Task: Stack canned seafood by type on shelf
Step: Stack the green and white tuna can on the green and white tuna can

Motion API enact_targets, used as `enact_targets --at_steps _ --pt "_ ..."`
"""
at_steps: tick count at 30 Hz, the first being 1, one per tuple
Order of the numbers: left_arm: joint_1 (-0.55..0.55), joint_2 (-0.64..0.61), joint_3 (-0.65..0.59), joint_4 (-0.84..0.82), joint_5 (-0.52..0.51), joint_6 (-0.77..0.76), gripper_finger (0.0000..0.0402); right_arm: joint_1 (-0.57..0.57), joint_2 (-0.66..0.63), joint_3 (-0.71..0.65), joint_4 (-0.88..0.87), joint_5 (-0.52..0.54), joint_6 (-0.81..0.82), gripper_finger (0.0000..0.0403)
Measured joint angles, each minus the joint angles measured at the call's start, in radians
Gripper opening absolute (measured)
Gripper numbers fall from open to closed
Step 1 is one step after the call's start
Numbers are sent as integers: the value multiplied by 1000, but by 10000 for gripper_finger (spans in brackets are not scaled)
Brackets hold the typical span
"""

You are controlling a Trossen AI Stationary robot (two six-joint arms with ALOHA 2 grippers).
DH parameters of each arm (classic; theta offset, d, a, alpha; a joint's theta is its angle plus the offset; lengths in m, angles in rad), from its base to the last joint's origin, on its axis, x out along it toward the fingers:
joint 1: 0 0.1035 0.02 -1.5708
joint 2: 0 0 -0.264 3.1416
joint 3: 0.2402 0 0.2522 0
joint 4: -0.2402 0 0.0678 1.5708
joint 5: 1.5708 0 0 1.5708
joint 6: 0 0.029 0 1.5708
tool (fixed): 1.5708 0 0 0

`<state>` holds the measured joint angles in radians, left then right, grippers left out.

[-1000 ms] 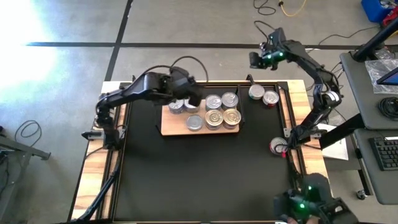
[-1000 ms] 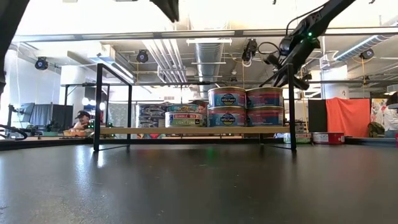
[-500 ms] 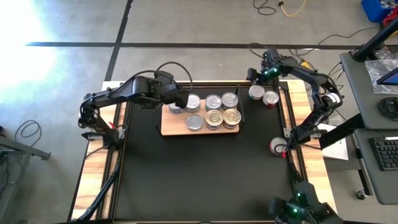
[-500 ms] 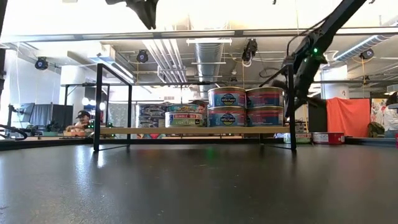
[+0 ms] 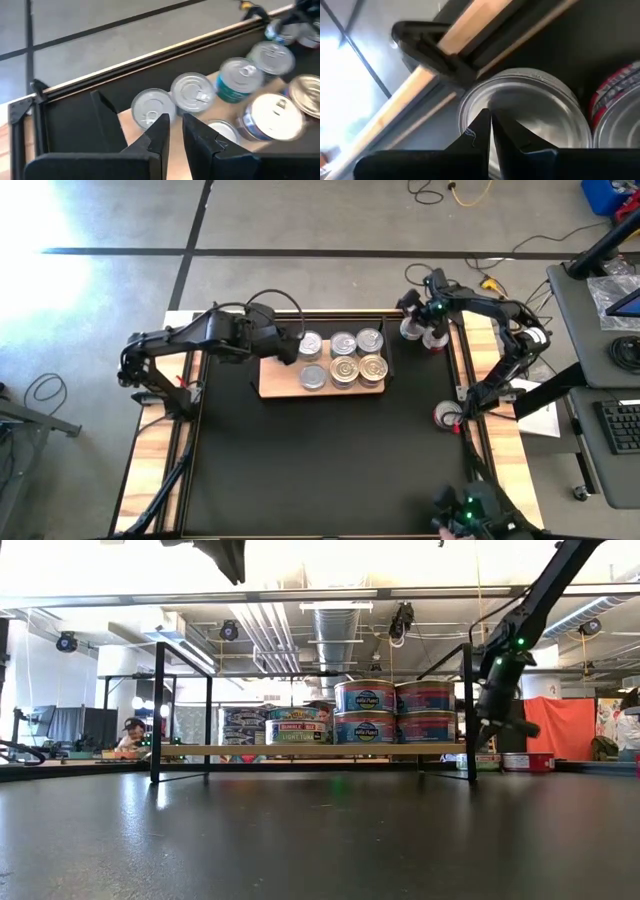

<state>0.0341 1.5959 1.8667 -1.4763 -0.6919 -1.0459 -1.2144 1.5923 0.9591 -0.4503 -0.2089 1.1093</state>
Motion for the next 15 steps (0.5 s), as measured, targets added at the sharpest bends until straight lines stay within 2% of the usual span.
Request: enact_targets --at_steps 5,9,15 --pt "-45 -2 29 -15 11 15 36 65 -33 -35 -29 53 46 12" --pt "-49 -12 41 -27 127 66 36 120 -67 -38 -137 106 89 12" --pt "-47 -50 37 -37 166 161 36 222 -134 -77 -287 185 71 12"
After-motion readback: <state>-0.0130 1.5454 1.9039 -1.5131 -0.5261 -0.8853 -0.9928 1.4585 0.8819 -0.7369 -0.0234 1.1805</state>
